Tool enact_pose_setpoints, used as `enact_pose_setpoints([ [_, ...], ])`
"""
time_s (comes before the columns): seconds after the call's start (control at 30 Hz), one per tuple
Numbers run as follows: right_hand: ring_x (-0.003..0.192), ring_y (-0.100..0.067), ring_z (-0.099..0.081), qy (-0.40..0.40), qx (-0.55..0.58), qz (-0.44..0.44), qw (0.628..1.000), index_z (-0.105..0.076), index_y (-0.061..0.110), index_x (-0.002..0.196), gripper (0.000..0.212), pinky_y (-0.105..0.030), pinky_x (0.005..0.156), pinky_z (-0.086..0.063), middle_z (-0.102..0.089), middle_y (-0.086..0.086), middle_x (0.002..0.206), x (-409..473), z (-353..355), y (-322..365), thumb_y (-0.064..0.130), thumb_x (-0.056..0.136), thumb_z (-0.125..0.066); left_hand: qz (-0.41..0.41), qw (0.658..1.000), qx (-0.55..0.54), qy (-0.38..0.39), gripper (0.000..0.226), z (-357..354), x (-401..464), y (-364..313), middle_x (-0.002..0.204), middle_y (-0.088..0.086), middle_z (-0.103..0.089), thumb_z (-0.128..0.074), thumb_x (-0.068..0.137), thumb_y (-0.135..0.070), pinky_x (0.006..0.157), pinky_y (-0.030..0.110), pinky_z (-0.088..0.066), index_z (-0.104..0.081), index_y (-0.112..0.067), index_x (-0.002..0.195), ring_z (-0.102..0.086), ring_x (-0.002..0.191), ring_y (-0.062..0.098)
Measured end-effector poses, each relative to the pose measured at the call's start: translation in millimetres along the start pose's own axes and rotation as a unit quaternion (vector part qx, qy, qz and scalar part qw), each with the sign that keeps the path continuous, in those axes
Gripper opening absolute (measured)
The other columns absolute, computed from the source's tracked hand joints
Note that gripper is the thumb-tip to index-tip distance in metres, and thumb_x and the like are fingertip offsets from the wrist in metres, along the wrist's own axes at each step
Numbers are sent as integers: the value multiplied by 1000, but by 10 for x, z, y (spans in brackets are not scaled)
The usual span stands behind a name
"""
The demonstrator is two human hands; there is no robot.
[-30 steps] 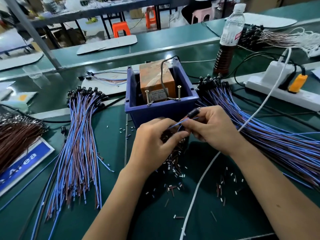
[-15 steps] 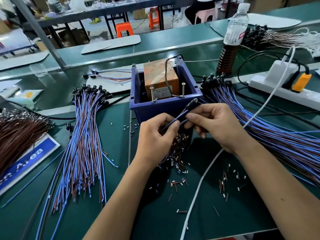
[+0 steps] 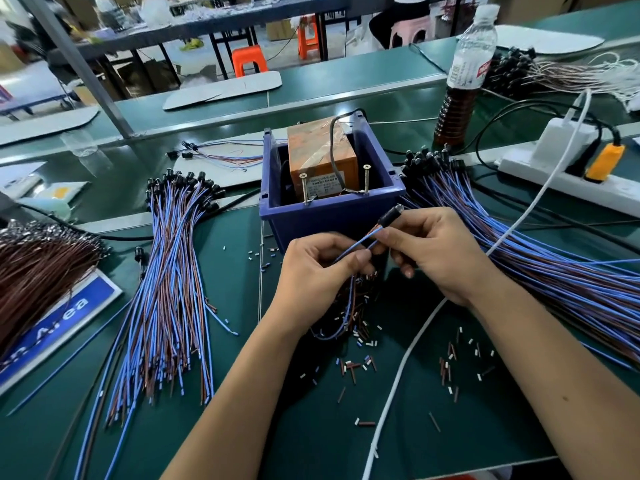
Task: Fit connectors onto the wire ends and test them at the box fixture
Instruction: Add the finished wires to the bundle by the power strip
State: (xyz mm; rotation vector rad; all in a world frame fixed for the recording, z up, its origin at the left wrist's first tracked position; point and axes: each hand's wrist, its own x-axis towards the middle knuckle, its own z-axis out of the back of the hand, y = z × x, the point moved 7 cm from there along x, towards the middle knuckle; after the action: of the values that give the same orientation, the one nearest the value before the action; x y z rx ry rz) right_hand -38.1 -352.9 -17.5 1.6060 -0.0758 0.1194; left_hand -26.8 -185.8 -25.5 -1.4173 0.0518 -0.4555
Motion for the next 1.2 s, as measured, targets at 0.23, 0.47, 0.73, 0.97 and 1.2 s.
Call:
enact_pose_setpoints([
  [0.23,49,-9,-51,14,40,-32,999,-80,14,76,19,-18,38,-38,-69,-11,66,-12,-4,-5,33,77,-79,78,990,-104,48,8,-61,-34,20,68,6,-69,-72,88,-18,42,10,-31,-75,-17,80,-40,41,1],
  [0.47,44,-6,-46,-49,104,-27,993,-78,15,72,20,-16,36,-33,-64,-5,62,26,187,34,35,77,-79,117,977,-162,78,13,-57,-57,28,65,5,-64,-70,87,-17,42,15,-19,-74,-20,75,-29,41,4],
  [0.73,55,-10,-55,46,55,-36,997,-81,14,87,28,-19,40,-41,-69,-9,75,-43,-88,-4,39,73,-83,120,977,-172,46,14,-11,-48,49,67,6,-62,-68,89,-18,42,19,-19,-74,-20,77,-29,42,5],
  [0.97,49,-8,-48,24,90,-11,996,-81,17,82,9,-18,36,-35,-67,-8,71,-59,-192,-24,24,76,-81,87,981,-174,-9,11,20,-42,-2,69,8,-66,-69,89,-19,41,17,-25,-71,-19,78,-34,42,6],
  [1.2,45,-9,-47,29,110,27,993,-81,18,87,8,-18,35,-34,-65,-8,63,-85,-267,52,22,80,-80,-14,989,-135,-56,16,31,-68,-151,71,8,-68,-69,93,-14,63,25,-48,-68,-18,77,-62,64,18],
])
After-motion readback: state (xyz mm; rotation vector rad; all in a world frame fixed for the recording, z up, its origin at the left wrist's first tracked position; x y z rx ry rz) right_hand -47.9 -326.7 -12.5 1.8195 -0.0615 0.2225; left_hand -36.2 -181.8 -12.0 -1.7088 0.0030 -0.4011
